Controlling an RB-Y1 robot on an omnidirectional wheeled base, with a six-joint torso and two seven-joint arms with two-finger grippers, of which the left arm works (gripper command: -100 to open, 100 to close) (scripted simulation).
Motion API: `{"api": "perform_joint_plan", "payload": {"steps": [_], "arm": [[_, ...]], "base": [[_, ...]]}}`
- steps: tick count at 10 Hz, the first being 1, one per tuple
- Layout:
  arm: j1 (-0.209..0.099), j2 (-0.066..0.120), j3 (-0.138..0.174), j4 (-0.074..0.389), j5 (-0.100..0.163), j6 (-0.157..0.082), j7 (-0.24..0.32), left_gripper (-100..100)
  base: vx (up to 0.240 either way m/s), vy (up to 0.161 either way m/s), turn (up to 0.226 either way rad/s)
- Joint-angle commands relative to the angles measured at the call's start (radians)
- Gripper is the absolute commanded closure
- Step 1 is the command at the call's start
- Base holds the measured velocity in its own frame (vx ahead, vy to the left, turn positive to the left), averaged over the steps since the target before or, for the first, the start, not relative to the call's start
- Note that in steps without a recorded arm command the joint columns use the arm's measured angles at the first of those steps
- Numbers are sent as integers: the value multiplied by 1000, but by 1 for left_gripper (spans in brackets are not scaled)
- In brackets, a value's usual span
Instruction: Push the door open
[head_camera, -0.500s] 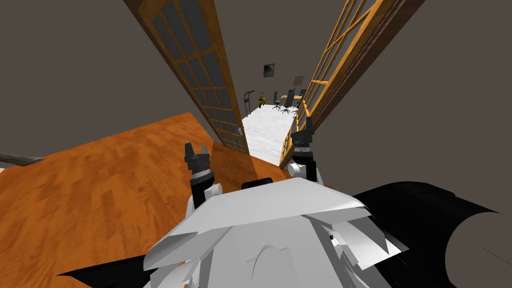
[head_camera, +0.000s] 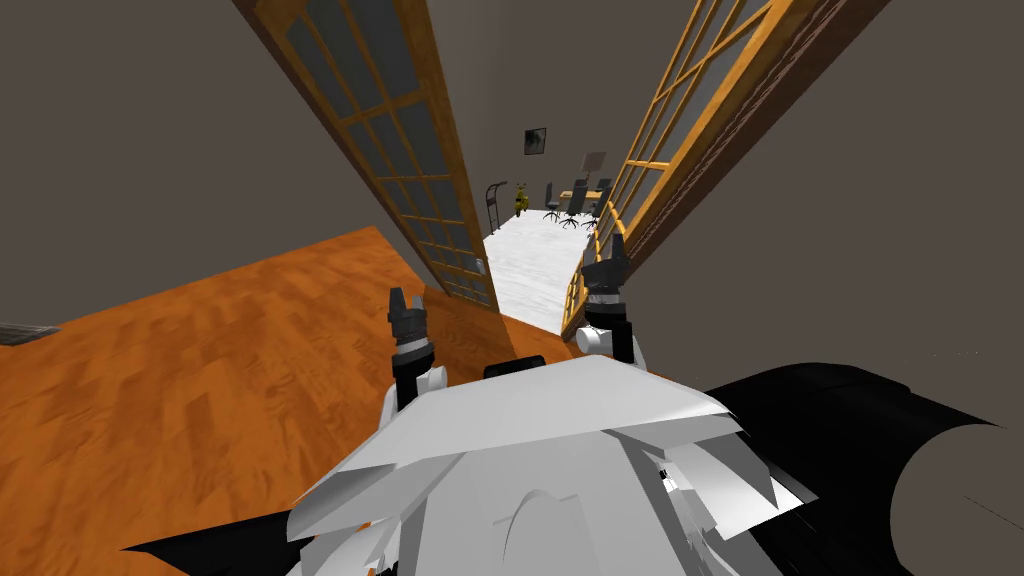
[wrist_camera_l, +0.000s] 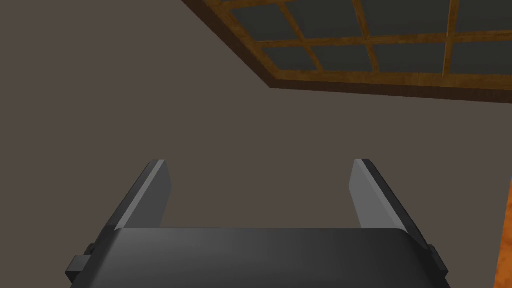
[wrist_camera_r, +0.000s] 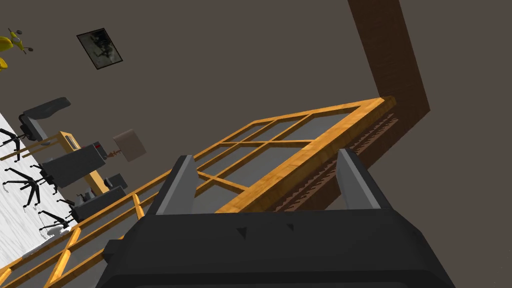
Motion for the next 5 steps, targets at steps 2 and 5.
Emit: {"api": "perform_joint_plan", "payload": {"steps": [2, 5], "arm": [[-13, 12, -6, 50, -15, -15, -58, -100], [-31, 26, -12, 114, -34, -32, -129, -100]], "base": [[105, 46, -34], [87, 43, -43]]}}
